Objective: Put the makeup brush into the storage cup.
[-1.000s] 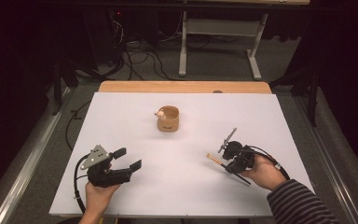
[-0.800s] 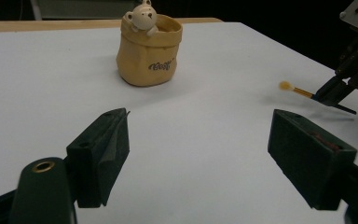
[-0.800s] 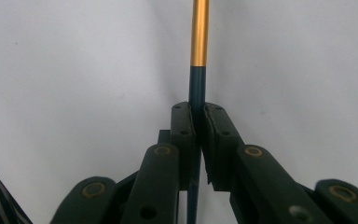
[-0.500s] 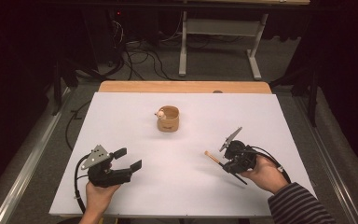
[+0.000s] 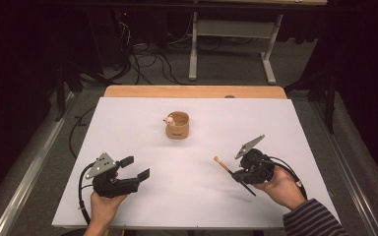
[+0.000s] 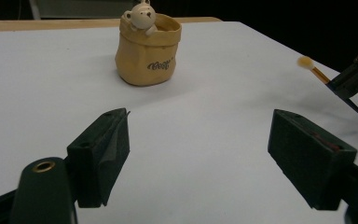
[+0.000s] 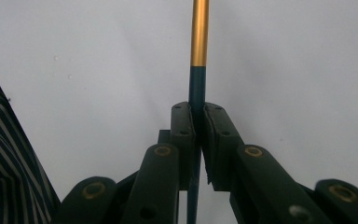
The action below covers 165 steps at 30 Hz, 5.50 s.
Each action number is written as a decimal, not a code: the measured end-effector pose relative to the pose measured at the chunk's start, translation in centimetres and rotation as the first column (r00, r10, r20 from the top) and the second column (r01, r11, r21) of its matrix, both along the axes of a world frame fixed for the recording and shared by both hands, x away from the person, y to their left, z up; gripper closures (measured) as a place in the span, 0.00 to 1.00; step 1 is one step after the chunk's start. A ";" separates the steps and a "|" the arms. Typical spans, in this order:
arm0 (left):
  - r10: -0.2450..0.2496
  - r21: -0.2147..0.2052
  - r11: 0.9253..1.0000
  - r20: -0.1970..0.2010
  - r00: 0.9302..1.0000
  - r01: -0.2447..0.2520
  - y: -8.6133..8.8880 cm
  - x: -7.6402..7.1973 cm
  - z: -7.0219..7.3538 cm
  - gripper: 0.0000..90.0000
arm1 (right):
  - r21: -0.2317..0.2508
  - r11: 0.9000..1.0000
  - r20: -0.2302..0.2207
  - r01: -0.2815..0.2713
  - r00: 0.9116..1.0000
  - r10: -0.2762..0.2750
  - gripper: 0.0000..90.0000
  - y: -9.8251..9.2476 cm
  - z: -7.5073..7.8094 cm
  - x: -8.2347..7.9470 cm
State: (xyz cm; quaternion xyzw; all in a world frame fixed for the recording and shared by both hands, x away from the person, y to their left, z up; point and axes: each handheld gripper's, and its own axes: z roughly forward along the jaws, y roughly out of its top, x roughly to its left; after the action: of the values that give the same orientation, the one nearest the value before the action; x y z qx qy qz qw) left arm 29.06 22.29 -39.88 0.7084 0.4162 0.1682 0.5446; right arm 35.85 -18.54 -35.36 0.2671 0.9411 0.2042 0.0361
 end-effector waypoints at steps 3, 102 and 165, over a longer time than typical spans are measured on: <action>0.003 -0.003 1.000 0.002 1.000 -0.003 0.0 0.0 0.0 0.24 | 0.036 0.999 0.006 -0.005 1.000 0.005 0.95 -0.1 0.1 -0.3; -0.314 0.068 0.947 -0.012 0.949 0.314 -9.0 1.9 3.1 0.29 | 0.487 0.870 0.165 -0.078 0.986 -0.004 0.95 2.4 -1.2 -2.6; -0.393 -0.015 0.920 -0.030 0.919 0.392 -11.1 2.8 3.0 0.88 | 0.466 0.871 0.228 -0.158 0.972 0.054 0.95 6.4 -1.3 -3.5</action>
State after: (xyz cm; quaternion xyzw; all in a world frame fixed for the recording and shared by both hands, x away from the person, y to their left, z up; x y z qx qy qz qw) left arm 31.89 11.23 -36.85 0.7777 0.2753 0.0425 0.5636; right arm 32.37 -12.16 -36.69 0.1924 0.8651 0.4598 0.0553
